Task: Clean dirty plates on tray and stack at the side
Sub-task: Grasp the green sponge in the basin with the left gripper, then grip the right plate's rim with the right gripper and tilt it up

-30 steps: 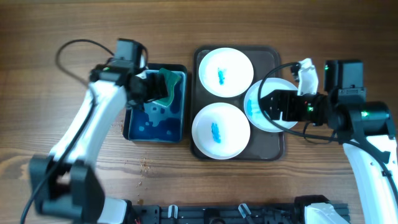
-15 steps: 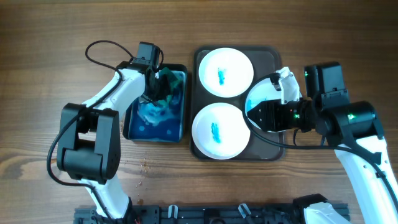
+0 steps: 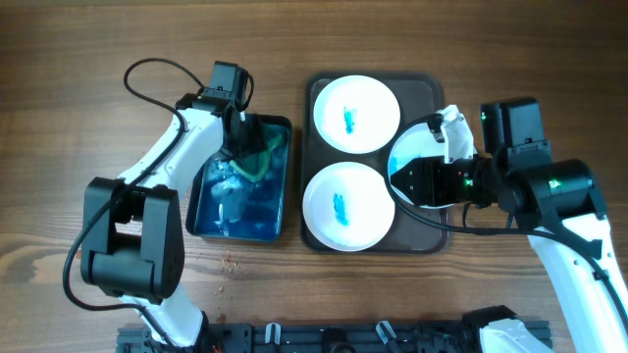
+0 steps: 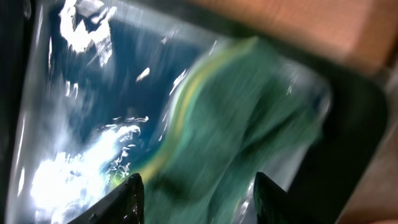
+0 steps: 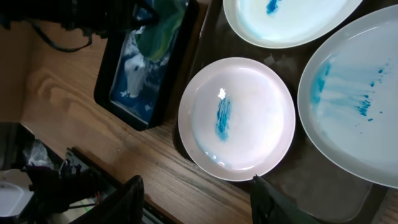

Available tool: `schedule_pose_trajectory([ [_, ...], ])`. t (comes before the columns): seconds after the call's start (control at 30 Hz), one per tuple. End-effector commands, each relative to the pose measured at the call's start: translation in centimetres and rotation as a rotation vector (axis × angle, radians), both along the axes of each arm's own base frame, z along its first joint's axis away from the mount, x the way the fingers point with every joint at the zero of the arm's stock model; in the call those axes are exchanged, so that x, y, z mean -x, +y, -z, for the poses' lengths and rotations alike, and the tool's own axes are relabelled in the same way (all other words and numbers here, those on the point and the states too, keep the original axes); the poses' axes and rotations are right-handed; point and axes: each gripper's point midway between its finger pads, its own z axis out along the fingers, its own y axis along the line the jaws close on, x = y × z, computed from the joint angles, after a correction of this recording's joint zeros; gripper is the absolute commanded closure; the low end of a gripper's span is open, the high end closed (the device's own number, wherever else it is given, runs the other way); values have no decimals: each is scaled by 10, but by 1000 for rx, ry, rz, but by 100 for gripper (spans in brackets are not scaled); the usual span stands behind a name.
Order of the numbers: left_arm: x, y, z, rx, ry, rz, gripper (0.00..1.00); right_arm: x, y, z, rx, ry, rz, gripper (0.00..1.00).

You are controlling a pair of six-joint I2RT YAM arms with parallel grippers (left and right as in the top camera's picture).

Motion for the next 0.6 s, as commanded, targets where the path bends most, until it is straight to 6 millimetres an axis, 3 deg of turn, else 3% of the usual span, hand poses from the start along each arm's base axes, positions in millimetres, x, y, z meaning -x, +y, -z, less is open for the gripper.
schedule_pose_trajectory([
  [0.0, -7, -10, 11, -3, -60, 54, 44, -3, -2, -4, 0, 3, 44, 45],
  [0.1, -3, -21, 29, -13, -51, 112, 47, -2, -5, 1, 9, 33, 78, 45],
  [0.17, 3, -26, 39, -27, -29, 159, 57, 1, -5, 5, 8, 55, 89, 45],
  [0.2, 6, -28, 43, -35, -18, 186, 70, 1, -6, 7, 11, 68, 100, 45],
  [0.3, 9, -28, 50, -76, -7, 227, 96, 4, -7, 10, 17, 86, 101, 45],
  [0.43, 4, -12, 43, -150, -24, 198, 96, 8, -9, 12, 28, 104, 104, 45],
  [0.57, -4, -2, 13, -135, -45, 127, 96, 10, -10, 14, 37, 114, 107, 46],
])
